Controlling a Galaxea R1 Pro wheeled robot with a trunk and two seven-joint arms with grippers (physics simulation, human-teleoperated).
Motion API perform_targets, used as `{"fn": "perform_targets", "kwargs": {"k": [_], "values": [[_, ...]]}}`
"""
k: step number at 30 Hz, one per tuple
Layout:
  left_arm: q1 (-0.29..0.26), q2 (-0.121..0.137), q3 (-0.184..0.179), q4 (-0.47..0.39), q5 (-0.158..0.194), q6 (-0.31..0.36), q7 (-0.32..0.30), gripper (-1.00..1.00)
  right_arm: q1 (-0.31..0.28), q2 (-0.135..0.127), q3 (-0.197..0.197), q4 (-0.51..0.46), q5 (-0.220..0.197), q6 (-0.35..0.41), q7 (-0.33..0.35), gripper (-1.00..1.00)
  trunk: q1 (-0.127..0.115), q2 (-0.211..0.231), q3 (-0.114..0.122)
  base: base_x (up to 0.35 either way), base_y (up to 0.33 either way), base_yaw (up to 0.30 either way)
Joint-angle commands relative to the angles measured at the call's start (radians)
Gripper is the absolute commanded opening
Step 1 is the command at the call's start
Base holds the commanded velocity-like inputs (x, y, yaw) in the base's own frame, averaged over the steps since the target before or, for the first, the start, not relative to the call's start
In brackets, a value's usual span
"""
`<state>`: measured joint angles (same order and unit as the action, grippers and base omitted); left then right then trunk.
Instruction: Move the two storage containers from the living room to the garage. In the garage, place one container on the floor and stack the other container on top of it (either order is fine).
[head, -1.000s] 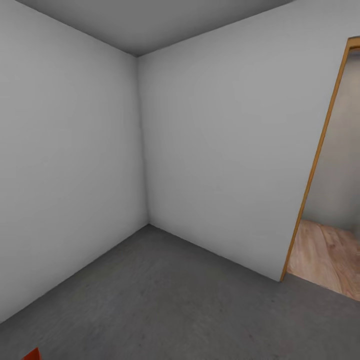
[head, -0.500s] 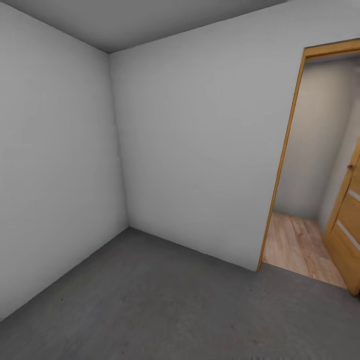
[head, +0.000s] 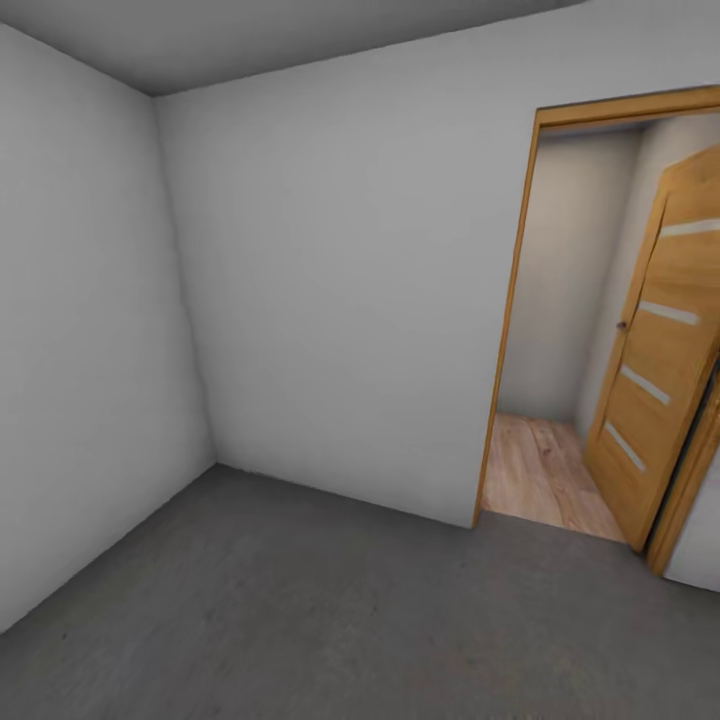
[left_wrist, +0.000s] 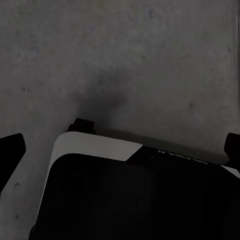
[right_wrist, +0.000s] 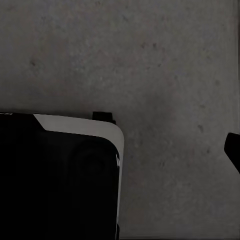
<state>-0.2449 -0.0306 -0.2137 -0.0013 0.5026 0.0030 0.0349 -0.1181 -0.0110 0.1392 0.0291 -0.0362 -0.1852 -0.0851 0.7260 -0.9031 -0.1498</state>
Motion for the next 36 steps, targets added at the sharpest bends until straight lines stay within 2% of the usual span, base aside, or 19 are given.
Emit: {"fn": "perform_targets", "kwargs": {"k": [1, 26, 36], "values": [[-0.001, 0.0, -0.009, 0.0, 0.008, 0.001, 0.003, 1.0, -0.002, 0.0, 0.008, 0.003, -0.004, -0.005, -0.003, 1.0, 0.0, -0.001, -0.001, 0.0, 0.0, -0.282], [-0.001, 0.0, -0.009, 0.0, 0.009, 0.001, 0.006, 1.0, -0.002, 0.0, 0.008, 0.003, -0.004, -0.005, -0.002, 1.0, 0.0, -0.001, -0.001, 0.0, 0.0, -0.282], [-0.001, 0.0, -0.009, 0.0, 0.008, 0.0, 0.005, 1.0, -0.002, 0.0, 0.008, 0.003, -0.004, -0.005, -0.002, 1.0, 0.038, -0.071, -0.033, 0.0, 0.0, -0.282]]}}
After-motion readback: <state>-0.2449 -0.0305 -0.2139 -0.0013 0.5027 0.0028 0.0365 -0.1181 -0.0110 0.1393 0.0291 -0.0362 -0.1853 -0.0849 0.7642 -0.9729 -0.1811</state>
